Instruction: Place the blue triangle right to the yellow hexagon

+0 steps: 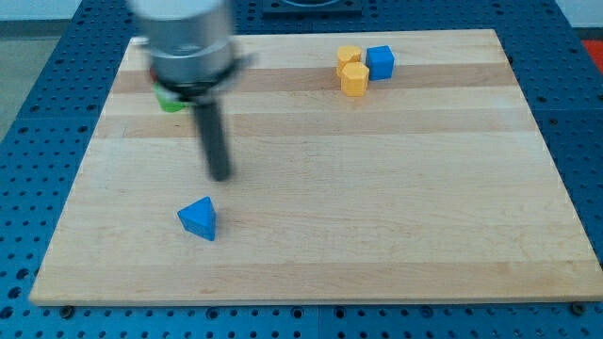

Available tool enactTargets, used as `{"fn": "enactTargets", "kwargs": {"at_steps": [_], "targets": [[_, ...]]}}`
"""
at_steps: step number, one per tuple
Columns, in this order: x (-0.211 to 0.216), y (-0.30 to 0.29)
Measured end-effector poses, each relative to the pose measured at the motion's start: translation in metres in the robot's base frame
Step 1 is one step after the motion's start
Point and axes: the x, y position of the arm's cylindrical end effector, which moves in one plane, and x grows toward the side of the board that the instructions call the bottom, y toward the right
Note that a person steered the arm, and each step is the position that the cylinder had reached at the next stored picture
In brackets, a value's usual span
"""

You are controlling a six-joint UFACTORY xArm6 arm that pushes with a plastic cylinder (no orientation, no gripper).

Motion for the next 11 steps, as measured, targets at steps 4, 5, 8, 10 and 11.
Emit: {"fn": "enactTargets", "kwargs": {"at_steps": [4, 5, 8, 10, 11], "targets": [[0.048, 0.065], [0.020, 0.132], [0.063, 0.081], [0.029, 0.194], [0.040, 0.193]]}}
